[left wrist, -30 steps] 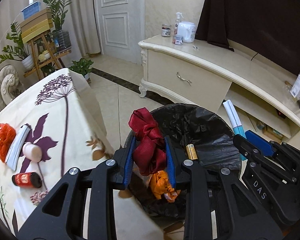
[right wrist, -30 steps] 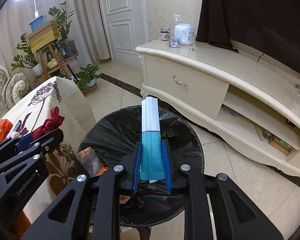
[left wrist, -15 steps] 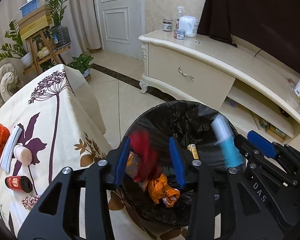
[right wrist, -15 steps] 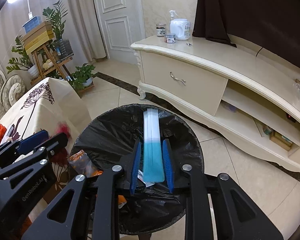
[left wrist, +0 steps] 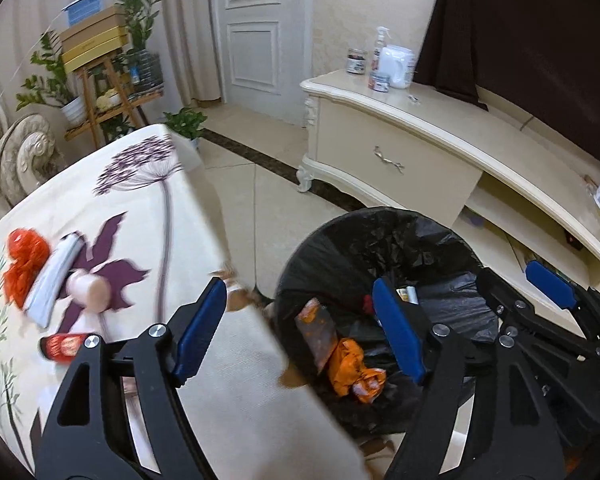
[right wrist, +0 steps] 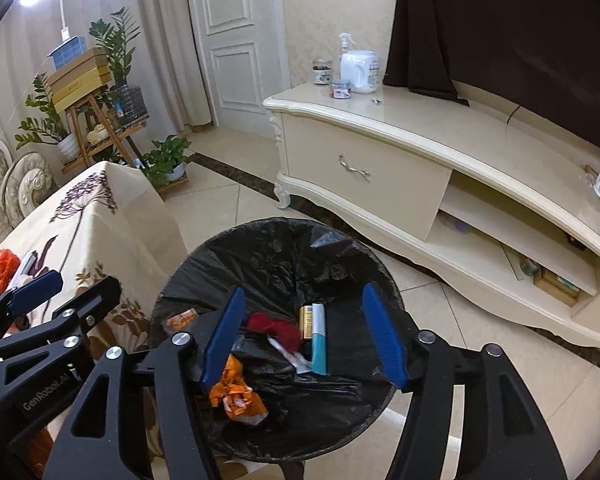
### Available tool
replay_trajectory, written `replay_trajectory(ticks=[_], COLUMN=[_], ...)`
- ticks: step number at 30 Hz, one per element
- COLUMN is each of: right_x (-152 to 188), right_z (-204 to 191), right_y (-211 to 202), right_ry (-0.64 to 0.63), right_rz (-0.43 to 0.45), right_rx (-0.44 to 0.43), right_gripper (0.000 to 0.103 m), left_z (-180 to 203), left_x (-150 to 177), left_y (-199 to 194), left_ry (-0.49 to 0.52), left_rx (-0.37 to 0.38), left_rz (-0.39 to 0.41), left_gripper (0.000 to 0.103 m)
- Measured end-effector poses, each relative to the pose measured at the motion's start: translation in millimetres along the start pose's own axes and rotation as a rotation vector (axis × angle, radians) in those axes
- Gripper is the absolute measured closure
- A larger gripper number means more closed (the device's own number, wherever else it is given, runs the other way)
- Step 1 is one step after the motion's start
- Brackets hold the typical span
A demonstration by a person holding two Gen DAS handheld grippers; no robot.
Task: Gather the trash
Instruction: 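Move both tools back over the bed toward the remaining items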
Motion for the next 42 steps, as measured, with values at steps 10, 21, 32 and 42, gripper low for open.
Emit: replay_trajectory(ticks=[10, 21, 32, 42], right_x=[6.6, 21.2, 42.7, 60.1], right_z=[-60.3, -143.7, -216.5, -255.4], right_y=[-14.8, -30.1, -39.1, -34.7], right_ry=[-0.039, -0.121, -0.209, -0.268], right_rz=[-0.007, -0.031, -0.076, -0.120], right_rx=[-0.104, -0.247, -0.361, -0.379], right_gripper=[0.042, 0.041, 0.041, 0.040], left_z=[-74.7, -166.4, -235.3, -262.2], left_x=[10.5, 37.4, 71.5, 82.6], left_y=[-36.9, -75.4, -99.7, -109.3], left_ry=[-0.053, -0.122, -0.193, -0.244], left_rx=[-0.113, -0.251, -0.339, -0.357], left_rz=[0.005, -0.011, -0.047, -0.049], left_gripper=[0.028, 0.028, 0.028, 0.028])
Point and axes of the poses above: each gripper's, at about its wrist camera, not at the fingertips, and y roughly the way its jaws point, z to its right, x to its underside, the point moved 6 cm from there along y, roughly the way its jaws point, and after that the axes turned 13 degrees about z, right-handed, at the moved point
